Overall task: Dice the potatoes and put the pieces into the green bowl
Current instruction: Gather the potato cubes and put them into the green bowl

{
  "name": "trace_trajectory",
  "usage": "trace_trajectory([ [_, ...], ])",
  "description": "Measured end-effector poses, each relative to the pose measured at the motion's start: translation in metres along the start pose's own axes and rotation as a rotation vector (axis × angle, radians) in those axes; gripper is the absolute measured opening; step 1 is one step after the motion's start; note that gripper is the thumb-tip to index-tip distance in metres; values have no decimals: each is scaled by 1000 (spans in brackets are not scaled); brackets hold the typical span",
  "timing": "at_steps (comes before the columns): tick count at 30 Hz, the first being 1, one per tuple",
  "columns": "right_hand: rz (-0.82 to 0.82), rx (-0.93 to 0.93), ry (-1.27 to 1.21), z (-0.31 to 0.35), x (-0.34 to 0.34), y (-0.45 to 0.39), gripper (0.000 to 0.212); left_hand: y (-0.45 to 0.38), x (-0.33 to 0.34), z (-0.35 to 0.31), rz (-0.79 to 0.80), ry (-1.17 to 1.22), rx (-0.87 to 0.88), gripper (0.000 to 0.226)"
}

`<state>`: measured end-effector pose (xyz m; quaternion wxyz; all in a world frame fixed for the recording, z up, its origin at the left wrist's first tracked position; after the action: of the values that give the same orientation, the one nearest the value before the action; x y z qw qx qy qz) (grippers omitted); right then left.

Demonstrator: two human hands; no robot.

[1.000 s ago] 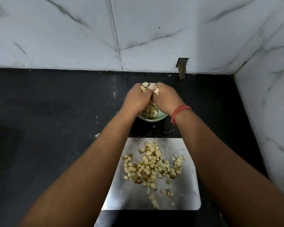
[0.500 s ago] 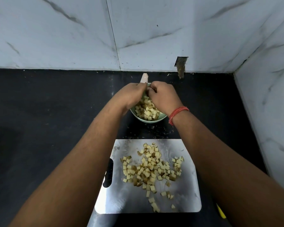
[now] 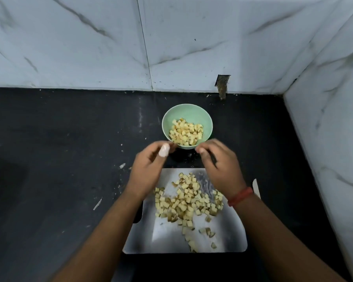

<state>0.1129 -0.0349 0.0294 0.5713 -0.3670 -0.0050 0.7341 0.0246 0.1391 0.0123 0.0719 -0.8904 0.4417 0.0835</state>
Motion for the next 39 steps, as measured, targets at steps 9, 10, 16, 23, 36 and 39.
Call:
trace_trajectory([
  [9, 381, -201, 208, -21, 10, 90, 44, 70, 8, 57, 321, -531, 352, 63],
  [10, 411, -222, 238, -21, 9, 95, 52, 75, 8, 58, 341, -551, 401, 68],
  [16, 624, -364, 450, -6, 10, 140, 99, 96, -1, 64, 287, -565, 417, 82],
  [23, 518, -339, 488, 7, 19, 150, 91, 105, -7, 55, 233, -512, 388, 79],
  [36, 490, -262, 536, -29, -11, 155, 105, 116, 0, 67, 296, -625, 457, 81],
  [39, 435, -245, 538, -31, -18, 146, 102, 117, 3, 68, 321, -697, 487, 87],
])
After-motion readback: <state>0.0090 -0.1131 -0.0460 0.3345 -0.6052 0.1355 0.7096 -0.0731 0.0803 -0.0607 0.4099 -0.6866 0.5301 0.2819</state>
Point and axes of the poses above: each hand's wrist, its own y-axis away from the middle knuckle, its own x-axis out of the palm, z = x × y, the point moved 7 cm from there along -y, towards the middle knuckle, and after that the axes turned 12 degrees about -z, right-handed, at the moved point
